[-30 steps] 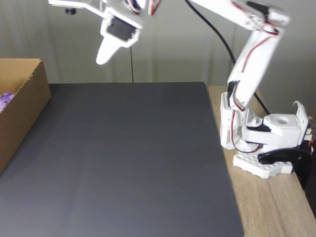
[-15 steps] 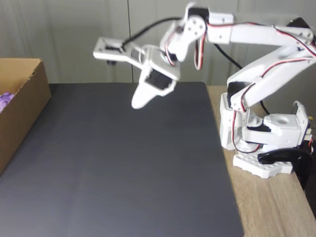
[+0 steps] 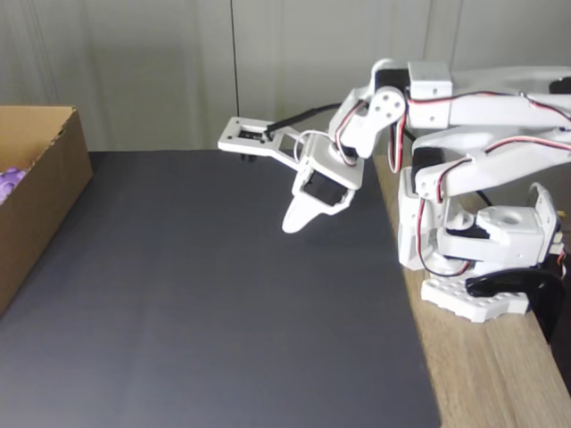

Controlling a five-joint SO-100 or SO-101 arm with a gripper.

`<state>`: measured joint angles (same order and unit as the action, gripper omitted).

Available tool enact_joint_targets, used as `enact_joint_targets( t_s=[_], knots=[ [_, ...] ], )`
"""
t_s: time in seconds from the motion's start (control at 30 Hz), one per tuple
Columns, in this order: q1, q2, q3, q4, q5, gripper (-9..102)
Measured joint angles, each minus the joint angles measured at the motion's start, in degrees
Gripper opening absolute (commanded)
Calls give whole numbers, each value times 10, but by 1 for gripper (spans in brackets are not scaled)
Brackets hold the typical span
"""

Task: Grasp a ball and put it in the box.

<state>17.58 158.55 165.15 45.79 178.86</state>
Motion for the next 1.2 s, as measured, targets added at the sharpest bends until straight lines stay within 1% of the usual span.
enact_joint_targets(
  t_s=[0.43,0.7,0.77,1.07,1.2],
  knots=[
    [-4,120,106,-4,-52,0],
    [8,168,134,-2,-59,0],
    [11,197,148,7,-68,0],
    [33,205,154,35,-68,0],
    [35,205,154,68,-83,0]
  ],
)
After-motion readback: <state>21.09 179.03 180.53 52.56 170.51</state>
